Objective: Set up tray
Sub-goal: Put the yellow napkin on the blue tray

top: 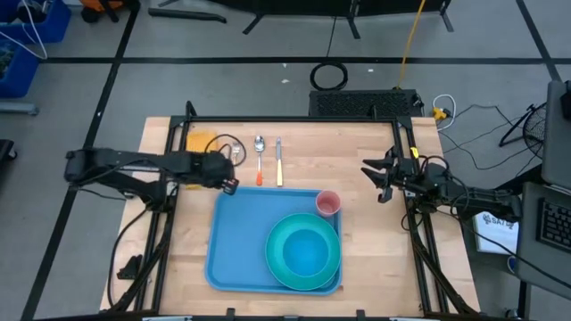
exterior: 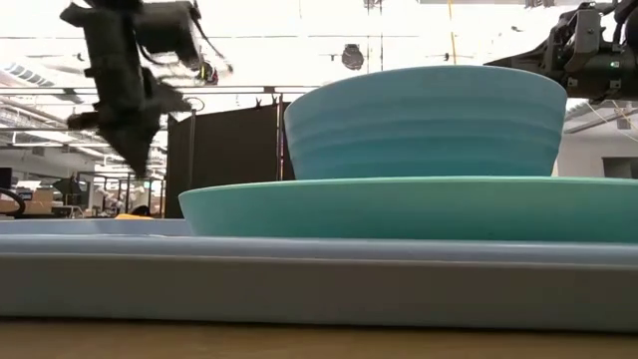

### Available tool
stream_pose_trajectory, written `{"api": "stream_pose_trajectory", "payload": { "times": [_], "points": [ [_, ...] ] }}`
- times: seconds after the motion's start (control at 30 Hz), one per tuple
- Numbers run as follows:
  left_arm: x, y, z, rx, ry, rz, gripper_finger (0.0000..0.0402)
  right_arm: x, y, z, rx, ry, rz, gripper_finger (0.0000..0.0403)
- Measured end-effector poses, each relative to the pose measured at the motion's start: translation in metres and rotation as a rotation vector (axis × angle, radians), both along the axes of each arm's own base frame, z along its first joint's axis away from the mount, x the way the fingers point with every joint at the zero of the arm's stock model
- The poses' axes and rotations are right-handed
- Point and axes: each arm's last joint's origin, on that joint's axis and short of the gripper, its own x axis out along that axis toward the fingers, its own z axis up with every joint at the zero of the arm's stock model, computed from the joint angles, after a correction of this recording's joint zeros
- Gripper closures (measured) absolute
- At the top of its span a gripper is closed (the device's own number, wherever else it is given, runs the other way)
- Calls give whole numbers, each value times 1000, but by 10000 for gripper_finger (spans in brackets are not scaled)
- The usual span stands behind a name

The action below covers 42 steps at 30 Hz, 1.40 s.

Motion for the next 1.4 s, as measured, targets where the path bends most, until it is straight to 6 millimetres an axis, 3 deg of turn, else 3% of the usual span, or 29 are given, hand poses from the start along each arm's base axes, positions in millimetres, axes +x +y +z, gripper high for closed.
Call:
{"api": "stream_pose_trajectory", "payload": {
  "times": [0.17,0.37,0.6,0.73,1.1,1.4],
  "points": [
    [15,6,-11,-66,306,50,399,0,0,-1,4,5,1,287],
    [45,14,-12,24,382,-48,397,0,0,-1,4,5,1,287],
    [54,18,-32,12,506,-165,390,0,0,-1,17,3,6,287],
    [57,20,-44,-28,552,-158,361,0,0,-1,15,3,6,287],
    [59,19,-56,-67,597,-131,216,0,0,-1,15,4,6,287],
    [51,24,-53,-76,677,-104,212,0,0,-1,15,4,7,287]
  ]
}}
